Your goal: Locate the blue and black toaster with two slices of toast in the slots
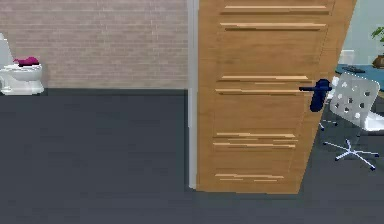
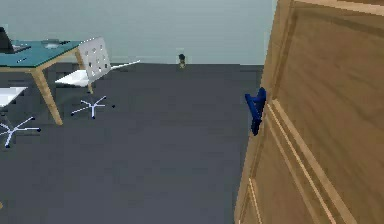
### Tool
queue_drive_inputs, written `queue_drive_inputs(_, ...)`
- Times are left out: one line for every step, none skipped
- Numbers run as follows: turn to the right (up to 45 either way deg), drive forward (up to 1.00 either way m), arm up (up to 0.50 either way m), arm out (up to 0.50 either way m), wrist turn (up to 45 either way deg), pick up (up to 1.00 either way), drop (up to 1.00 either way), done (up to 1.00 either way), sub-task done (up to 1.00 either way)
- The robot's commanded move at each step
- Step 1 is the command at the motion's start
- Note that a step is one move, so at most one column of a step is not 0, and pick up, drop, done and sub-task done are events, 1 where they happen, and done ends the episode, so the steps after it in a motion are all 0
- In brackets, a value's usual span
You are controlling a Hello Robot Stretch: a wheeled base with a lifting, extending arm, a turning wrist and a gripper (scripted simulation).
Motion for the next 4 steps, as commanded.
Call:
queue_drive_inputs(0.0,0.30,0.00,0.00,0.0,0.00,0.00,0.00,0.00)
queue_drive_inputs(-45.0,0.00,0.00,0.00,0.0,0.00,0.00,0.00,0.00)
queue_drive_inputs(-36.0,0.00,0.00,0.00,0.0,0.00,0.00,0.00,0.00)
queue_drive_inputs(0.0,0.15,0.00,0.00,0.0,0.00,0.00,0.00,0.00)
